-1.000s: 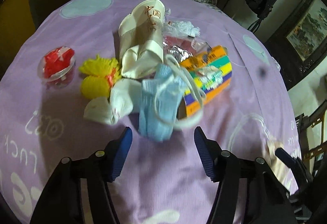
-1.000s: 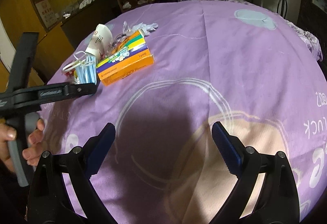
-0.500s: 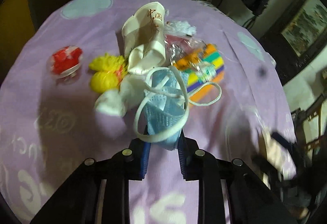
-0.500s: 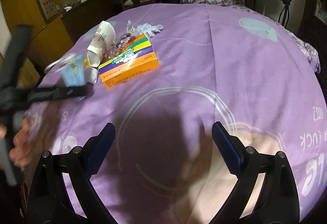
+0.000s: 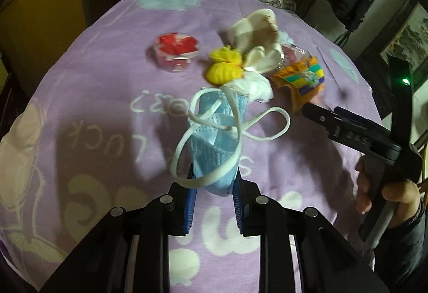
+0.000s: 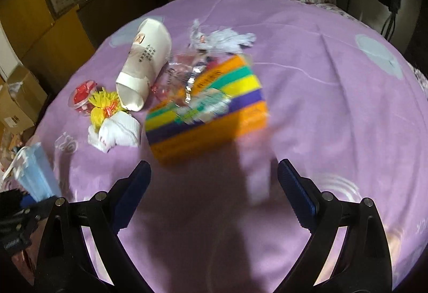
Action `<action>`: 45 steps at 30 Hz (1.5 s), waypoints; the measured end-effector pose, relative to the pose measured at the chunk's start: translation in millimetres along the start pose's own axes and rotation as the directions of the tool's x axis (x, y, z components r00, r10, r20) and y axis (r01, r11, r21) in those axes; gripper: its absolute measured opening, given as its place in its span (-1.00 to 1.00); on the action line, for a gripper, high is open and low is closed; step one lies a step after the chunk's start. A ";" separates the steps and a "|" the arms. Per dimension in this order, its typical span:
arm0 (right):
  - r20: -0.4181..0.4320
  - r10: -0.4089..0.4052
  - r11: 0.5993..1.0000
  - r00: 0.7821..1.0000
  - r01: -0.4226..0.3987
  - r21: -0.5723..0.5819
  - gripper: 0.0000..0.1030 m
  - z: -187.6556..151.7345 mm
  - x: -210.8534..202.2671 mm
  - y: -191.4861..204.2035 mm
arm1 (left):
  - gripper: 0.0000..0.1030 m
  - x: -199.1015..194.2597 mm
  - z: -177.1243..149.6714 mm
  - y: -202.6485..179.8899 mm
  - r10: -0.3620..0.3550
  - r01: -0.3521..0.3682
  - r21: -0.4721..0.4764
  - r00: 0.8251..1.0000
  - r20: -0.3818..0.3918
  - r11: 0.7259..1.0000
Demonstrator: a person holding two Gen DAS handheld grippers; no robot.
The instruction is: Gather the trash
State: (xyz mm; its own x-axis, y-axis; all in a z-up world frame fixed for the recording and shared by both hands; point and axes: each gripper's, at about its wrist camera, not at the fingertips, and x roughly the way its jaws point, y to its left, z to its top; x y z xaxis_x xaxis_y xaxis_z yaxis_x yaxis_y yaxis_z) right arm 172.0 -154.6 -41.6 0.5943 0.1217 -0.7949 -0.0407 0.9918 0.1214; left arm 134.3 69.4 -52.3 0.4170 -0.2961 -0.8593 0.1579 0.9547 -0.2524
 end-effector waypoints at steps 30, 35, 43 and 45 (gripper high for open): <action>0.039 -0.129 0.990 0.991 0.126 0.069 0.84 11.8 -38.9 -71.5 | -0.50 0.8 0.2 18.1 -0.005 0.005 -0.014 1.000 -0.021 1.000; -0.021 -0.038 0.998 0.999 0.039 0.053 0.84 17.4 -17.5 -50.8 | -0.49 0.1 -0.6 14.2 -0.002 0.001 -0.007 1.000 -0.023 1.000; -0.041 0.031 0.999 0.999 -0.029 0.032 0.84 -11.2 -29.3 -48.9 | -0.49 0.2 -0.3 20.6 -0.004 0.004 -0.013 1.000 -0.021 1.000; -0.040 0.017 0.998 0.999 -0.015 0.058 0.84 -8.3 -26.5 -53.2 | -0.49 1.0 -0.6 20.3 -0.004 0.003 -0.014 1.000 -0.022 1.000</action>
State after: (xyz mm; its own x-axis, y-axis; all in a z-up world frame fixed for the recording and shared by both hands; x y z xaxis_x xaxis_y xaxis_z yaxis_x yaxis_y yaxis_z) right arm 151.8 -210.3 -31.9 0.5611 0.1405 -0.8157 -0.0030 0.9858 0.1677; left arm 137.4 88.5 -58.5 0.3964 -0.2989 -0.8681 0.1465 0.9540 -0.2616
